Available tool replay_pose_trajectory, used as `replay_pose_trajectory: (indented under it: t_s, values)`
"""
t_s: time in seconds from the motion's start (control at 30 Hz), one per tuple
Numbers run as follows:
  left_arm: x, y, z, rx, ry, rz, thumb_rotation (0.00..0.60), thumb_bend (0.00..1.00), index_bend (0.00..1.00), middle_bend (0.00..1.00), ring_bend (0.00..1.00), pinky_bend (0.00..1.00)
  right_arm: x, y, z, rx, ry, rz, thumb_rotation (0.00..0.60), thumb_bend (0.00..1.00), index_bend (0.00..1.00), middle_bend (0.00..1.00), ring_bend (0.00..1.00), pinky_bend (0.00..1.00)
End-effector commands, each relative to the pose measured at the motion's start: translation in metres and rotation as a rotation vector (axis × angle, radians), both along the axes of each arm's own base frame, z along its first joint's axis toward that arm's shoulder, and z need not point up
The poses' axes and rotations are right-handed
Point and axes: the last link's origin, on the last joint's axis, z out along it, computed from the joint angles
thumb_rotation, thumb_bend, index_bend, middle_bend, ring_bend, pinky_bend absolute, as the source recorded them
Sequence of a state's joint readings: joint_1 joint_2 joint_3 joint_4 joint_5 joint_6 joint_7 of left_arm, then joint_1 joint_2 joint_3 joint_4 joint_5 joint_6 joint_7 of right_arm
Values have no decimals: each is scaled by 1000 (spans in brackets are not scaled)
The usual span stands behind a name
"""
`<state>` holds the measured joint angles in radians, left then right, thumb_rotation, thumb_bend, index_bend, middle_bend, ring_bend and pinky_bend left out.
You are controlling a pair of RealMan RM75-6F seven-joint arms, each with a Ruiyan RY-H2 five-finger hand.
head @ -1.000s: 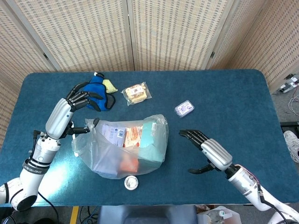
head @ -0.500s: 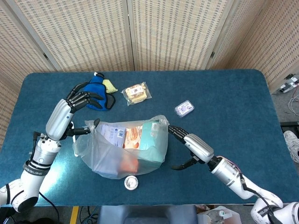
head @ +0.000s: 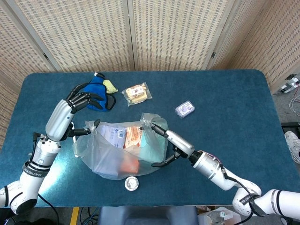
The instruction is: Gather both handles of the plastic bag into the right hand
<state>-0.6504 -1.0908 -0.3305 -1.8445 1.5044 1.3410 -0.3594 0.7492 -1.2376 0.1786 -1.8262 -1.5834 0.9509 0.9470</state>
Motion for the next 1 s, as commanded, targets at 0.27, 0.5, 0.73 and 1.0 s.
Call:
replay_pose_trajectory:
  t_s: [0.27, 0.5, 0.73, 1.0]
  values:
    - [-3, 0, 1, 0, 9, 13, 600, 326, 413, 330, 273, 56, 3, -7, -26, 168, -99, -113, 600, 17, 0, 147, 37, 81]
    - [-3, 0, 2, -3, 9, 20, 600, 326, 412, 330, 273, 56, 11, -16, -43, 258, -135, -168, 600, 15, 0, 159, 53, 81]
    - [-2, -3, 5, 5, 11, 16, 600, 326, 412, 330, 273, 56, 23, -16, -48, 280, -171, -112, 600, 15, 53, 221, 116, 148]
    - [-2, -3, 8, 7, 10, 21, 600, 326, 412, 330, 273, 56, 33, -13, -51, 351, -230, -84, 600, 21, 203, 318, 230, 243]
